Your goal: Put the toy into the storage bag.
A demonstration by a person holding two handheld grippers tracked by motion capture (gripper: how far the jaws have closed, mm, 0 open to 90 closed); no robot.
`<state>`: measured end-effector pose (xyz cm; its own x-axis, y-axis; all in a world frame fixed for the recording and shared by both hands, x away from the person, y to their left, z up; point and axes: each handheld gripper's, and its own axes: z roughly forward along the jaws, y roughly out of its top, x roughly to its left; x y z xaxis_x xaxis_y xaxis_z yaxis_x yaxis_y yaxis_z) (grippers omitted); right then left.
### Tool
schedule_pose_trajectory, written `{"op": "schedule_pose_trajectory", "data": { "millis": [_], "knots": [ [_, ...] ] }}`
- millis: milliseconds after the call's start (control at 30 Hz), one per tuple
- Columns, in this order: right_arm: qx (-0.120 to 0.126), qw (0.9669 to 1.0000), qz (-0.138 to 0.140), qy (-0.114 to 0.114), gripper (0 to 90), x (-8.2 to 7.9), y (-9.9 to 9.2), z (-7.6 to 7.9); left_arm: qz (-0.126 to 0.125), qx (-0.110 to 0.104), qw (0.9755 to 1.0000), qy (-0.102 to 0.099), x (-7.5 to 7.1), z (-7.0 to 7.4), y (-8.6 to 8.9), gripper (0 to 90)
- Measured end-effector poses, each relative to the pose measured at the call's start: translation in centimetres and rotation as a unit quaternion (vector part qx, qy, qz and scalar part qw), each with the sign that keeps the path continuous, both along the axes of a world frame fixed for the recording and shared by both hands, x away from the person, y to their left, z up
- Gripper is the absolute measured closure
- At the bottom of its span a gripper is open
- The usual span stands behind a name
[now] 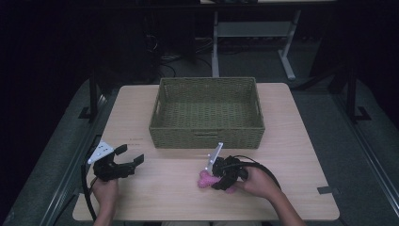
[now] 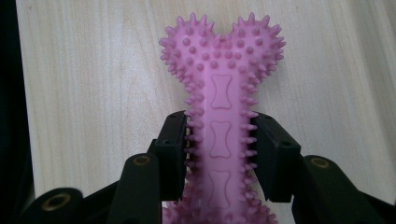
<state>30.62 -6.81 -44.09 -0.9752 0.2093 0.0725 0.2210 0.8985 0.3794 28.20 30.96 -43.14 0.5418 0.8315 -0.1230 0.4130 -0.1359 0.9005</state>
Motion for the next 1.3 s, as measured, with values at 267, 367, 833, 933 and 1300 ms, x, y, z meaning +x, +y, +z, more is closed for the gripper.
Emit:
{"op": "schedule_pose_trajectory", "data": {
  "millis": [267, 367, 833, 933, 1300],
  "knots": [
    [0.008, 1.0, -0.001, -0.002, 57.7, 0.2, -0.8, 1.1, 0.0, -0.002, 1.0, 0.001, 0.0, 0.0, 0.0, 13.6],
    [0.013, 0.9999, 0.003, -0.002, 57.7, 0.5, -1.1, 1.9, -0.001, -0.002, 1.0, -0.002, -0.1, 0.0, -0.1, 13.6],
    [0.032, 0.9995, 0.006, 0.0, 57.7, 2.1, -2.1, 4.8, -0.001, -0.003, 1.0, 0.001, 0.0, 0.0, -0.1, 13.6],
    [0.038, 0.9992, 0.007, 0.006, 57.7, 2.5, -2.4, 5.3, -0.002, -0.003, 1.0, 0.001, 0.0, 0.0, -0.1, 13.6],
    [0.072, 0.9972, -0.007, 0.016, 57.8, 4.3, -4.1, 7.4, -0.001, -0.004, 1.0, 0.001, 0.0, 0.0, -0.1, 13.6]
  ]
}}
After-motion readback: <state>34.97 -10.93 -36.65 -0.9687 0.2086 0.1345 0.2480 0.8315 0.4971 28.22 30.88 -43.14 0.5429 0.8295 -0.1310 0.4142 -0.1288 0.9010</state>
